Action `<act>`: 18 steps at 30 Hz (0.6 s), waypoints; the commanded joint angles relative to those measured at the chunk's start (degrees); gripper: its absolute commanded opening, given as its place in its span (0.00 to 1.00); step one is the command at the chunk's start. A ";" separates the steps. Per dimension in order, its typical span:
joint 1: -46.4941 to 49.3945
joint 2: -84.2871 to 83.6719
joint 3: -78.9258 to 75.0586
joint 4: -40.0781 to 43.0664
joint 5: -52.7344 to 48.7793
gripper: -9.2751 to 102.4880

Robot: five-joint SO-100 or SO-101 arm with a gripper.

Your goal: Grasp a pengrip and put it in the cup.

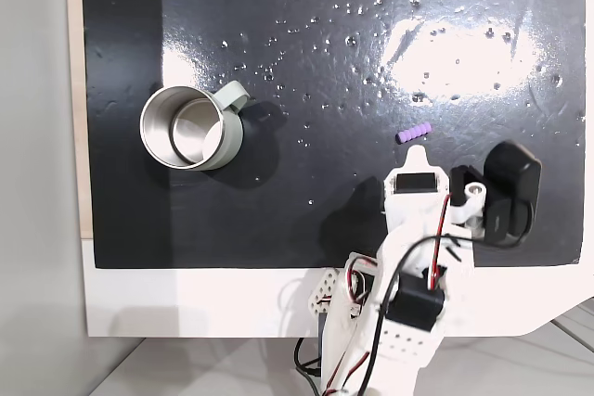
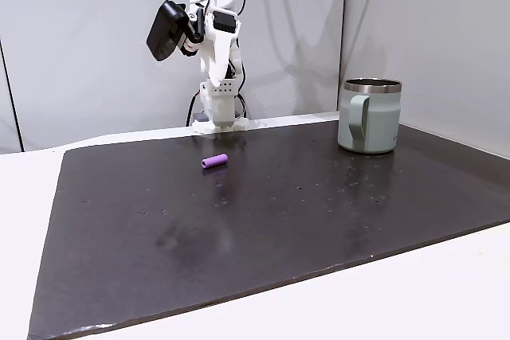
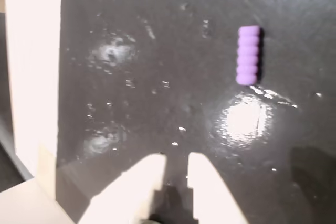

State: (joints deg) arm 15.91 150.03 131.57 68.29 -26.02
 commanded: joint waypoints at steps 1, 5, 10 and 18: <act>0.70 -6.24 -5.71 0.35 -1.85 0.21; 0.88 -12.92 -8.44 0.35 -2.90 0.25; 1.23 -21.97 -12.22 0.97 -4.48 0.29; 4.39 -45.44 -22.32 1.93 -4.39 0.30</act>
State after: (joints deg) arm 18.90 111.27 115.66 68.38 -29.88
